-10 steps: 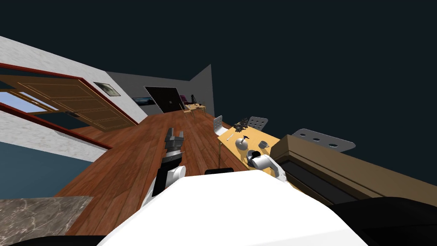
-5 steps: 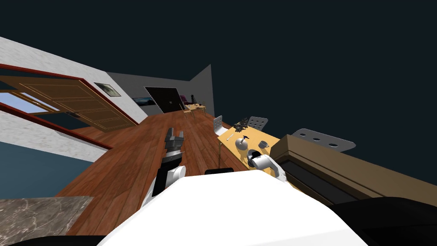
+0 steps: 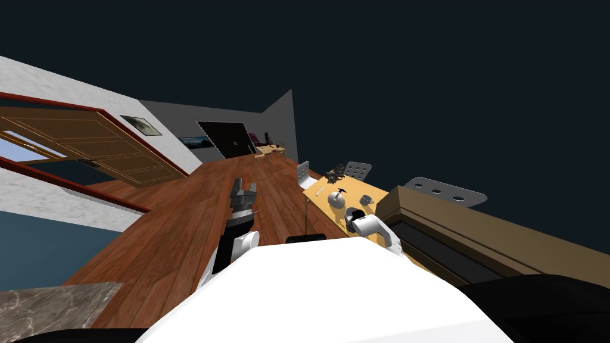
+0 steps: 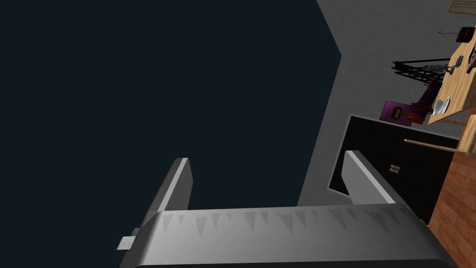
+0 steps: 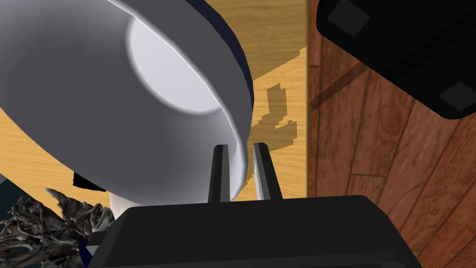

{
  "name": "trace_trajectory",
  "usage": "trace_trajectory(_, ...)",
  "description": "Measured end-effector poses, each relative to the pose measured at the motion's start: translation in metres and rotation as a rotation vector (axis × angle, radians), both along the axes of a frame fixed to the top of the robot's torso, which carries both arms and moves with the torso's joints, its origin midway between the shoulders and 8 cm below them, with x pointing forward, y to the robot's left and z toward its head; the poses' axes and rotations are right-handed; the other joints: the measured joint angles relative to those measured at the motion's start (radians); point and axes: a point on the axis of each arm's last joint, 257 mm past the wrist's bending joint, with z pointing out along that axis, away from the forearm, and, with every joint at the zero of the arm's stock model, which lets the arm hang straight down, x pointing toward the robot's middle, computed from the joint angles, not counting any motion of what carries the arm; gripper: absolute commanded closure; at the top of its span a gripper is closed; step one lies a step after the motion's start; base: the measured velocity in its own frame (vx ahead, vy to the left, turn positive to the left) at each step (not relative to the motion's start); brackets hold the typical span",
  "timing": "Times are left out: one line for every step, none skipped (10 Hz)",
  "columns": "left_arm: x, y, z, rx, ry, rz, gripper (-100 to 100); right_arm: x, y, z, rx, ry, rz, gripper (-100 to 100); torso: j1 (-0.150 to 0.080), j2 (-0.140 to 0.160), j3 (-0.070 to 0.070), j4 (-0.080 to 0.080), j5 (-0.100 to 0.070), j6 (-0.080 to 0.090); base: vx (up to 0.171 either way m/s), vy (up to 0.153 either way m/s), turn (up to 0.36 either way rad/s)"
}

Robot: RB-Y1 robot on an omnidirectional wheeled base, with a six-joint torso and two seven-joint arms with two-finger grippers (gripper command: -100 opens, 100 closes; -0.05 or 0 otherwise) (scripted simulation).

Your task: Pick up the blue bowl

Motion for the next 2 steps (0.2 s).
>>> trace_trajectory(0.0,0.0,0.0,0.0,0.0,0.0,0,0.0008,0.0005,0.0048,0.0,0.0,0.006,100,0.0,0.0,0.0,0.0,0.0,0.0,0.001,0.014,-0.013)
trace_trajectory(0.0,0.0,0.0,0.0,0.0,0.0,0,0.0004,0.0004,0.0053,0.0,0.002,0.007,0,-0.001,0.0,0.0,0.0,0.0,0.0,0.0,0.0,0.0)
